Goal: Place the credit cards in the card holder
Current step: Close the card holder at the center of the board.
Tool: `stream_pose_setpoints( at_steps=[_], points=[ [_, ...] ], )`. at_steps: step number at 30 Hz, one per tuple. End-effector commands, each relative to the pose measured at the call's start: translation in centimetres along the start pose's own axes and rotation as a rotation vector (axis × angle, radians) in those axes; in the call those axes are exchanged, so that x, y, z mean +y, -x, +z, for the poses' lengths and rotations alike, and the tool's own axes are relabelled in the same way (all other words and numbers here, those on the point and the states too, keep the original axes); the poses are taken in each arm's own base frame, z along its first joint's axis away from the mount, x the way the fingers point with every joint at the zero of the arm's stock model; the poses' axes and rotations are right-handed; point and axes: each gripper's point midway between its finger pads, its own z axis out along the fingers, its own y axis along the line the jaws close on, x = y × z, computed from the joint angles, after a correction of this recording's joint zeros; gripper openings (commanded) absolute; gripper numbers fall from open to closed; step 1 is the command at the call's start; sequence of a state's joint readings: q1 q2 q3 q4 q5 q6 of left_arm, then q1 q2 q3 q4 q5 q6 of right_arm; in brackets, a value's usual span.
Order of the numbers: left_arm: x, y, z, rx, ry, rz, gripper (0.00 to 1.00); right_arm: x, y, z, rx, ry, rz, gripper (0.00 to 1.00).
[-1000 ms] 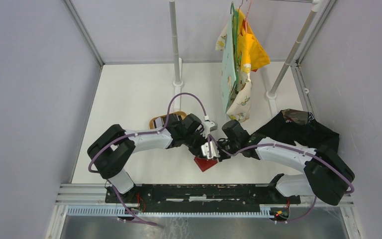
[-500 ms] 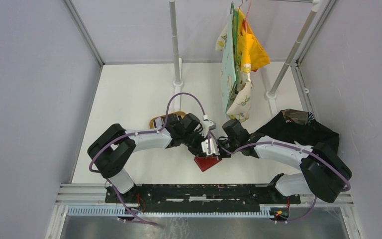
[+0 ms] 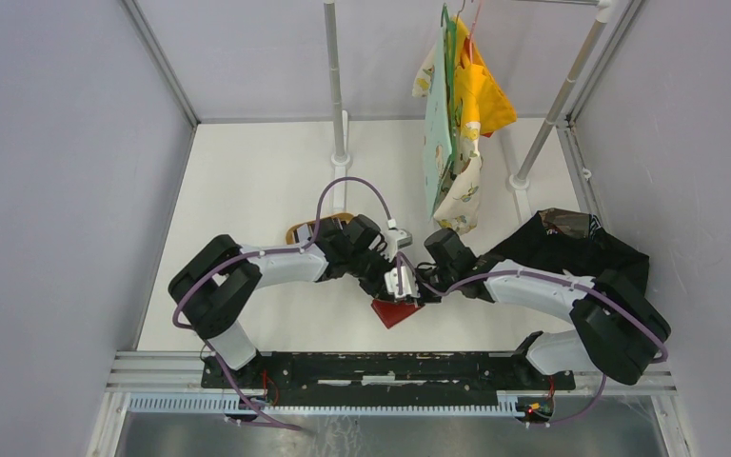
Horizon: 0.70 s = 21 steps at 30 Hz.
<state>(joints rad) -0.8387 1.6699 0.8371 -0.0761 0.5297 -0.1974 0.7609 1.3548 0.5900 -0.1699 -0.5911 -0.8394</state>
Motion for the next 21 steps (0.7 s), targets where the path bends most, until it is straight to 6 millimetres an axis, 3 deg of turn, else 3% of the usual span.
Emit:
stream_pose_setpoints(
  at_steps=[1,6,21],
  points=[
    [3.01,-4.44,0.80,0.121,0.106,-0.095,0.36,-0.73,1.24,-0.18,-0.055,-0.036,-0.078,0.28],
    [3.11,-4.39,0.86,0.121,0.097,-0.101,0.34,-0.42,1.02,-0.02,-0.047,-0.030,-0.113,0.34],
    [3.19,-4.14,0.85,0.102,0.053,-0.133,0.40,-0.20,1.67,0.78,-0.059,-0.001,-0.159,0.35]
  ],
)
